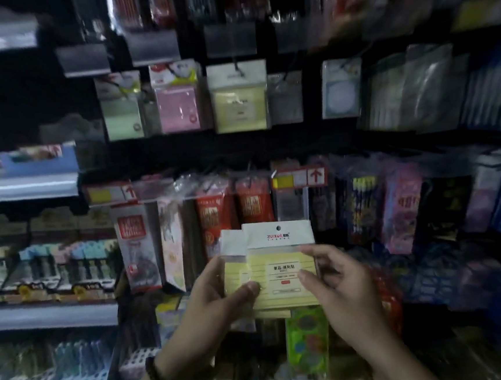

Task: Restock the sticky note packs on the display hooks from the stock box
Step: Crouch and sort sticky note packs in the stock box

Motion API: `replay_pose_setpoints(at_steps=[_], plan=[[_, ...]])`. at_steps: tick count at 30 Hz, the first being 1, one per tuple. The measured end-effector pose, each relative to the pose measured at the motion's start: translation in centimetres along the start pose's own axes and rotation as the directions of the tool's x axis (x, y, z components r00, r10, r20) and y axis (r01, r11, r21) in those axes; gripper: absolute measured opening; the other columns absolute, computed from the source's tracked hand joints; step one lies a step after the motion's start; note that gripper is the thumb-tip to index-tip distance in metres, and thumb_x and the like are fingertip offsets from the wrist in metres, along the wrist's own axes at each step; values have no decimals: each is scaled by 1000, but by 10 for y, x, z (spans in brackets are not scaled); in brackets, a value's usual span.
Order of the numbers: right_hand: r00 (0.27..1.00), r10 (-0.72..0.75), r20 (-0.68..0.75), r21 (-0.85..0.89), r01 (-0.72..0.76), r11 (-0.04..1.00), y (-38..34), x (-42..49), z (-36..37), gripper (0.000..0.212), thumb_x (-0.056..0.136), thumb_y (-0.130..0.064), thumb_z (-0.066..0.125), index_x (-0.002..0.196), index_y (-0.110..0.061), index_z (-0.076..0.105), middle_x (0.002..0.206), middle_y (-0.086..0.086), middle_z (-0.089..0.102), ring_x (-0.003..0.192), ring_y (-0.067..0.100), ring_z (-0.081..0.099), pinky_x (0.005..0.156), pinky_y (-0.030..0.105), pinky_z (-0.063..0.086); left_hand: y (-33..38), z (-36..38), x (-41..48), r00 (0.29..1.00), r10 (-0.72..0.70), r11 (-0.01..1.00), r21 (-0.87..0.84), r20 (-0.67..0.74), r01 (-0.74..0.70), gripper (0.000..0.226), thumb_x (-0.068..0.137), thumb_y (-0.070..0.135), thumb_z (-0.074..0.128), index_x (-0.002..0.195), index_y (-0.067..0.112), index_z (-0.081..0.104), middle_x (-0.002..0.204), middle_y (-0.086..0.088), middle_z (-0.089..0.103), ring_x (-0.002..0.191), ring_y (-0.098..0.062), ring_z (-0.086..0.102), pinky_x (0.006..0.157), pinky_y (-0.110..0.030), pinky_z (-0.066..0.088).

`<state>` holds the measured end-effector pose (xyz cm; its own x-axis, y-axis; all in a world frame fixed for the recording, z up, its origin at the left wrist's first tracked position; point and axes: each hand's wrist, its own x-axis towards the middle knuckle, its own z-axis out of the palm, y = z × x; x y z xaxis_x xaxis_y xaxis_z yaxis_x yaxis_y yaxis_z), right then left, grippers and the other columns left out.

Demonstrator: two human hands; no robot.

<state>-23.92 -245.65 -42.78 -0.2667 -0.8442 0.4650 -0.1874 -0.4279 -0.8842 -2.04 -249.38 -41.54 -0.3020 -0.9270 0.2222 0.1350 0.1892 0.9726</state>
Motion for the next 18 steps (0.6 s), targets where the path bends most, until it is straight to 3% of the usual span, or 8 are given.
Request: replay_pose_setpoints(at_steps=[5,10,13,18], plan=[[990,-123,68,-21,124,992,-57,51,3,40,94,-6,77,119,-37,76,119,-18,74,94,21,79,82,49,67,63,-10,32,993,117,993,32,20,-117,41,96,-3,66,134,10,57,125,-17,75,115,-39,74,97,-63,59],[972,-230,40,33,229,973,-100,102,20,42,95,3,73,116,-34,74,111,-11,78,98,7,77,80,32,66,121,-23,61,969,243,963,127,-31,-238,36,94,1,68,129,9,60,120,-15,77,108,-32,77,89,-51,65],[957,-288,-28,24,289,957,-119,134,29,41,96,0,73,117,-35,74,115,-13,76,102,3,75,86,29,64,151,-36,74,931,358,911,243,-70,-333,30,96,7,67,125,10,64,115,-9,79,104,-28,79,86,-48,66],[934,-346,-85,86,353,932,-137,182,50,44,98,4,68,116,-36,72,115,-12,74,99,5,77,76,24,64,180,-70,91,850,499,831,367,-165,-417,38,93,9,72,128,14,60,113,-3,79,102,-22,79,82,-46,67]])
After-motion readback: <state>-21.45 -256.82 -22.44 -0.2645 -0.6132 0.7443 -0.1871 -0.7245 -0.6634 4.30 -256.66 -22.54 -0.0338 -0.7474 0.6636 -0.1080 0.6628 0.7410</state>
